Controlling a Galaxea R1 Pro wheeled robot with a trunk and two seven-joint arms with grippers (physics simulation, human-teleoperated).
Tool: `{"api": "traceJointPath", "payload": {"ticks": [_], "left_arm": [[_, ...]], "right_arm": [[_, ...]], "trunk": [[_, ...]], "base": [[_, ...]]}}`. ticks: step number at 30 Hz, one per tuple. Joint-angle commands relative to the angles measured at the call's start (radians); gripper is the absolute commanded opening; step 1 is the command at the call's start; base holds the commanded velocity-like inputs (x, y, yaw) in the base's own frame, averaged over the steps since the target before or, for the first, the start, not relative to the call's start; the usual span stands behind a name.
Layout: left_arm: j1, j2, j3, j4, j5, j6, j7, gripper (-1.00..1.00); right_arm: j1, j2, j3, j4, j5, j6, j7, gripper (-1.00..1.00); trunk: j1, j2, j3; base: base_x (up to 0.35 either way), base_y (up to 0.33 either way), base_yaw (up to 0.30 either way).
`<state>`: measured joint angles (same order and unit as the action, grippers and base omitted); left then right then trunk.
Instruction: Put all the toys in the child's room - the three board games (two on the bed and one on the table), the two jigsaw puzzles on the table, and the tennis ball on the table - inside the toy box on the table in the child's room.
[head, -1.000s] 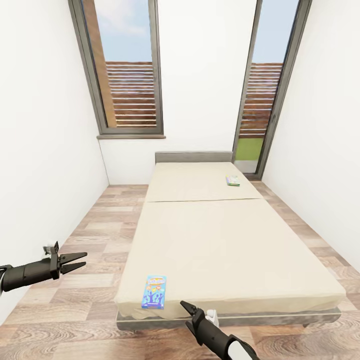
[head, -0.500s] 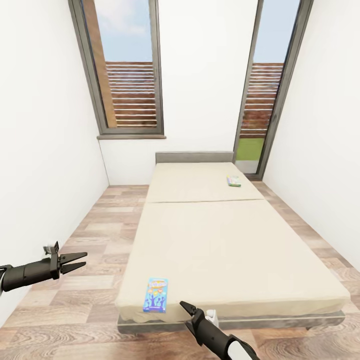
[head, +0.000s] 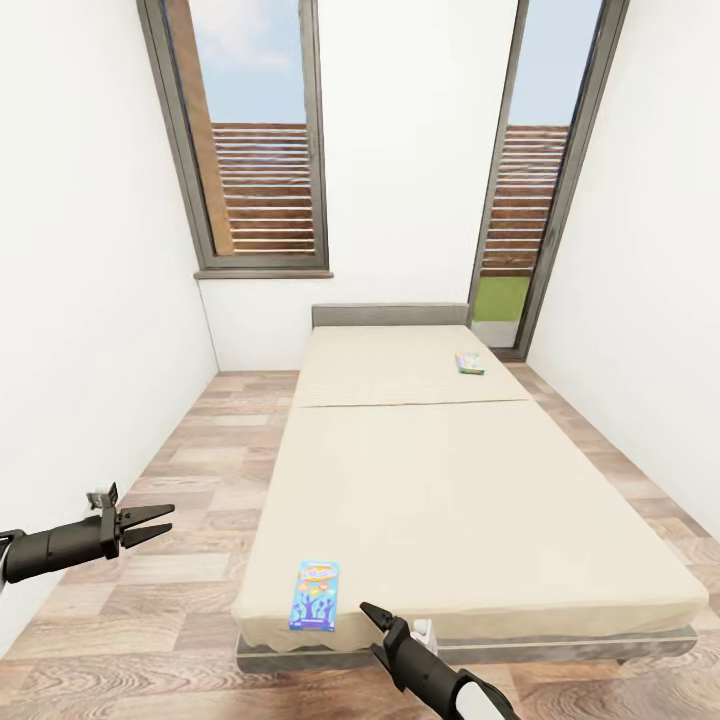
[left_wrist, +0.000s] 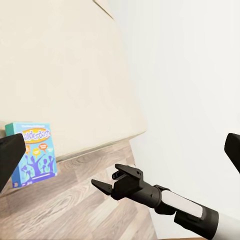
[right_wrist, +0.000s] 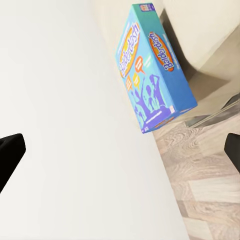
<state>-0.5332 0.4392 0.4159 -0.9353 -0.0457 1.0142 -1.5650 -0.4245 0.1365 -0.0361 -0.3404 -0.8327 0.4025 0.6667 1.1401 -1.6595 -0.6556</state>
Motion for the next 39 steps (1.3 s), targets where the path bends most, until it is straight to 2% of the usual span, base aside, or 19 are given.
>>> {"api": "traceJointPath", "payload": {"ticks": [1,3,29,36,39], "left_arm": [[-0.001,0.0,0.001,0.0,-0.005,0.01,-0.006,1.0],[-0.001,0.0,0.001,0.0,-0.005,0.01,-0.006,1.0],[-0.001,0.001,0.001,0.0,-0.005,0.012,-0.006,1.0],[-0.001,0.001,0.001,0.0,-0.005,0.012,-0.006,1.0],[-0.001,0.001,0.001,0.0,-0.005,0.012,-0.006,1.0]], "right_arm": [[0.0,0.0,-0.003,0.0,-0.005,0.009,0.0,1.0],[0.0,0.0,-0.003,0.0,-0.005,0.009,0.0,1.0],[-0.002,0.002,0.0,0.0,-0.004,0.008,0.002,1.0],[-0.003,0.003,0.002,-0.008,-0.001,0.008,0.002,1.0],[-0.003,0.003,0.015,-0.023,0.005,0.007,0.002,1.0]], "trunk": [[0.0,0.0,-0.001],[0.0,0.0,-0.001],[0.1,-0.182,-0.082],[0.1,-0.182,-0.082],[0.1,-0.182,-0.082]], "base": [[0.005,0.004,0.0],[0.003,0.003,0.0],[0.0,0.0,0.0],[0.0,0.0,0.0],[0.0,0.0,0.0]]}}
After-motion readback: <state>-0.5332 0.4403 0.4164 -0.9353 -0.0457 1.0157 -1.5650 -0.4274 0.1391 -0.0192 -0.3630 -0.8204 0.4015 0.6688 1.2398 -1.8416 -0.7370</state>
